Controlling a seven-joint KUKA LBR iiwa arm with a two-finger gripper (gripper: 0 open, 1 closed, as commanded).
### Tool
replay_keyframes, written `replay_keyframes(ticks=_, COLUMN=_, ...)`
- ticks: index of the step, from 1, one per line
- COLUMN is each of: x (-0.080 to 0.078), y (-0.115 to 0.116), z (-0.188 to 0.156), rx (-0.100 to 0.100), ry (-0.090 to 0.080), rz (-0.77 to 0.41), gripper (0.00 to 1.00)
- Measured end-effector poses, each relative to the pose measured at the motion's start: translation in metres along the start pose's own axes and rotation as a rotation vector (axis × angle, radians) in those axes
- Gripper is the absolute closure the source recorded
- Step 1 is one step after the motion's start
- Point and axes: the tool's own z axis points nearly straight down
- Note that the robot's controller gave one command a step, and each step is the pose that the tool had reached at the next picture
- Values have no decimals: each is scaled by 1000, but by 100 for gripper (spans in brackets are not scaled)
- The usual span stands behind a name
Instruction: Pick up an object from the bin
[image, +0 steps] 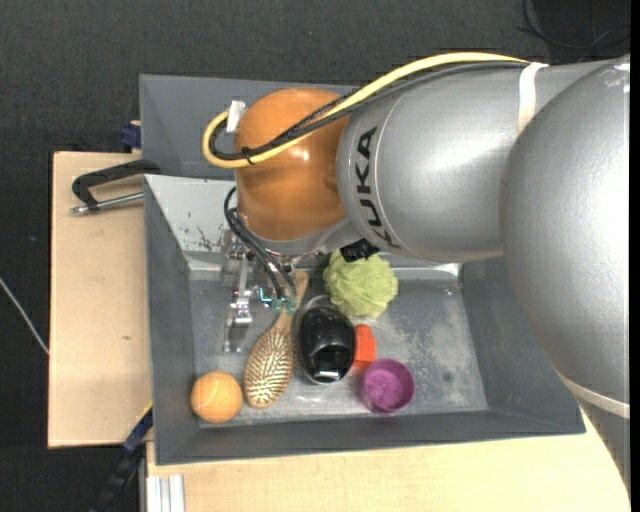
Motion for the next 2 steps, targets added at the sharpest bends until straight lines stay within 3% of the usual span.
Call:
replay_keyframes(ticks=1, x=-2, y=-1, z=-5, rx=-2, ry=-8, rz=3, gripper=0)
replay_keyframes(ticks=2, x=10, y=-44, z=54, rx=-2, ry=-14, rz=-303, gripper=0)
